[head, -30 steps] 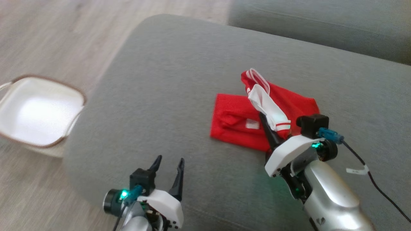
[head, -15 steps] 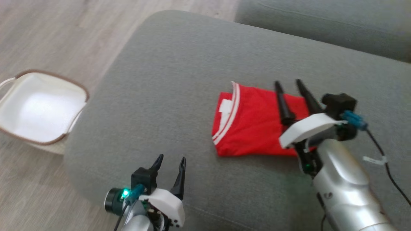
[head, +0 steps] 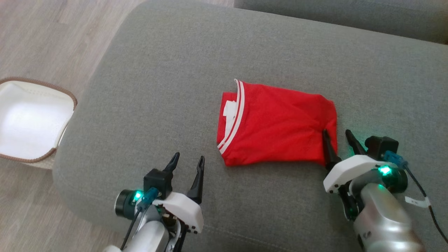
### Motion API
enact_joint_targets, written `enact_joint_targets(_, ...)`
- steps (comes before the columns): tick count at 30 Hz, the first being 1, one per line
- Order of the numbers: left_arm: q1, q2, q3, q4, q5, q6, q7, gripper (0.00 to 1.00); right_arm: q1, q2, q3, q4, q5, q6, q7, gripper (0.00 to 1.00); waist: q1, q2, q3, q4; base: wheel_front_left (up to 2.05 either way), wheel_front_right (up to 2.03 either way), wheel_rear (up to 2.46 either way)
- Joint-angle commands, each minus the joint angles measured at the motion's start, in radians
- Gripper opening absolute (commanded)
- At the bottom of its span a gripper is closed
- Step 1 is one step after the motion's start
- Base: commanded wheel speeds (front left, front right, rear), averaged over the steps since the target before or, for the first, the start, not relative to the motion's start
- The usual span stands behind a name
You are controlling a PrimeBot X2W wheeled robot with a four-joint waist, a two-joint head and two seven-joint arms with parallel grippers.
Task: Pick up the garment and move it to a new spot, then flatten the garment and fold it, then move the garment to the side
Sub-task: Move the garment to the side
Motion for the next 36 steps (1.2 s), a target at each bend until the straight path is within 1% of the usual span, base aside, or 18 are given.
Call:
enact_joint_targets(1,-0.050,0.003,0.028,-0.025,-0.005,0.004,-0.012,1.00,-0.046,0.009,0.033,-0.001,0.021,0.007,0.004,1.00,-0.0001,0.0000,0.007,0.003,0.00,0.00,0.00)
enact_joint_targets(2,-0.050,0.003,0.029,-0.023,-0.004,0.004,-0.012,1.00,-0.052,0.009,0.043,0.015,0.030,0.007,0.009,0.85,-0.0001,0.0000,0.009,0.003,0.00,0.00,0.00)
enact_joint_targets(3,-0.048,0.003,0.032,-0.021,-0.005,0.004,-0.012,1.00,-0.058,0.009,0.058,0.028,0.041,0.007,0.015,0.00,-0.0001,0.0000,0.009,0.002,0.00,0.00,0.00)
enact_joint_targets(7,-0.032,0.003,0.050,-0.007,0.000,0.004,-0.012,1.00,-0.075,0.009,0.111,0.053,0.100,0.007,0.015,0.00,-0.0001,0.0000,-0.007,-0.030,0.00,0.00,0.00)
enact_joint_targets(10,-0.018,0.003,0.076,-0.003,0.009,0.005,-0.012,1.00,-0.086,0.009,0.138,0.052,0.127,0.007,0.001,0.00,-0.0001,0.0000,-0.019,-0.094,0.00,0.00,0.00)
enact_joint_targets(13,-0.013,0.003,0.104,0.001,0.027,-0.002,-0.012,1.00,-0.107,0.009,0.158,0.043,0.121,0.007,-0.009,0.00,-0.0001,0.0000,-0.017,-0.190,0.00,0.00,0.00)
enact_joint_targets(22,-0.036,0.003,0.191,-0.006,0.062,-0.022,-0.012,1.00,-0.148,0.009,0.210,-0.061,0.129,0.007,-0.016,0.00,-0.0001,0.0000,0.025,-0.547,0.00,0.00,0.00)
enact_joint_targets(24,-0.047,0.003,0.199,-0.003,0.067,-0.027,-0.012,1.00,-0.153,0.009,0.209,-0.089,0.127,0.007,-0.017,0.00,-0.0001,0.0000,0.037,-0.614,0.00,0.00,0.00)
enact_joint_targets(28,-0.071,0.003,0.210,0.003,0.074,-0.030,-0.012,1.00,-0.183,0.009,0.182,-0.113,0.093,0.007,-0.017,0.00,-0.0001,0.0000,0.065,-0.717,0.00,0.00,0.00)
enact_joint_targets(29,-0.071,0.003,0.210,0.003,0.074,-0.030,-0.012,1.00,-0.183,0.009,0.182,-0.113,0.093,0.007,-0.017,0.00,-0.0001,0.0000,0.065,-0.717,0.00,0.00,0.00)
enact_joint_targets(31,-0.074,0.003,0.213,0.012,0.085,-0.031,-0.012,1.00,-0.225,0.007,0.158,-0.107,0.054,0.007,-0.017,0.00,-0.0001,0.0000,0.076,-0.762,0.00,0.00,0.00)
enact_joint_targets(33,-0.078,0.003,0.204,0.025,0.099,-0.042,-0.012,1.00,-0.272,-0.004,0.124,-0.091,0.017,0.007,-0.017,0.00,-0.0001,0.0000,0.089,-0.789,0.00,0.00,0.00)
enact_joint_targets(36,-0.091,0.003,0.196,0.038,0.113,-0.051,-0.012,1.00,-0.341,-0.047,0.064,-0.058,-0.055,0.007,-0.017,0.00,-0.0001,0.0000,0.109,-0.798,0.00,0.00,0.00)
